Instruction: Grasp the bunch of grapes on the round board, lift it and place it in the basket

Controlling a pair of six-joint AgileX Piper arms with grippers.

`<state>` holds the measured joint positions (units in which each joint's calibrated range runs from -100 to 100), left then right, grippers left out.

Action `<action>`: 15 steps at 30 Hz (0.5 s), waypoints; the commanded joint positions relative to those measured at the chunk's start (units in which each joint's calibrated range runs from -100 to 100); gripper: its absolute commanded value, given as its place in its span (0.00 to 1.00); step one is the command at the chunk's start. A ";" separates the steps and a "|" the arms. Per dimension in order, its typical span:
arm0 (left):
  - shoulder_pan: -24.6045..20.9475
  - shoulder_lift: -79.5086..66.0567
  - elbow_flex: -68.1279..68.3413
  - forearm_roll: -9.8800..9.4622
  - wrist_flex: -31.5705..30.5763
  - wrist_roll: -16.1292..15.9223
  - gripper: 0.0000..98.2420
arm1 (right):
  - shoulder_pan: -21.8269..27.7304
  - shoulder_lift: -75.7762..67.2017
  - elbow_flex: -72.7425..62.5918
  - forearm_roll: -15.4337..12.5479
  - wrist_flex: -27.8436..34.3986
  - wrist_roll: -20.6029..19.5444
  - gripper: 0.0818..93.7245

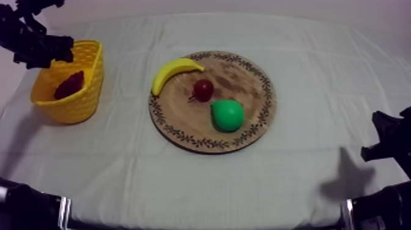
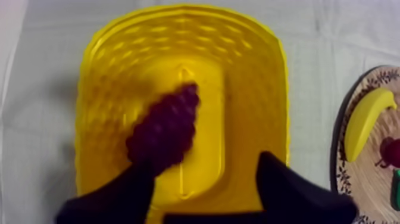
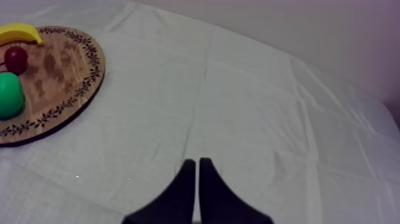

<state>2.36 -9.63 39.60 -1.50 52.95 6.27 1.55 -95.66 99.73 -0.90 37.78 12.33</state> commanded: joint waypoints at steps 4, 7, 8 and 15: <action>0.10 -3.92 3.11 0.09 -1.69 -0.28 0.33 | -0.02 -0.01 0.04 0.00 0.04 0.01 0.00; -0.01 -6.84 5.69 0.12 -3.34 -0.24 0.23 | -0.02 -0.01 0.04 0.00 0.04 0.01 0.00; -0.12 -7.88 6.53 0.13 -3.71 -0.24 0.21 | -0.02 -0.01 0.04 0.00 0.04 0.01 0.00; -1.18 -14.68 12.97 1.05 -8.34 -1.81 0.12 | -0.02 -0.01 0.04 0.00 0.04 0.01 0.00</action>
<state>1.23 -23.09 51.03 -0.64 45.92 4.85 1.55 -95.66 99.73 -0.90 37.78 12.33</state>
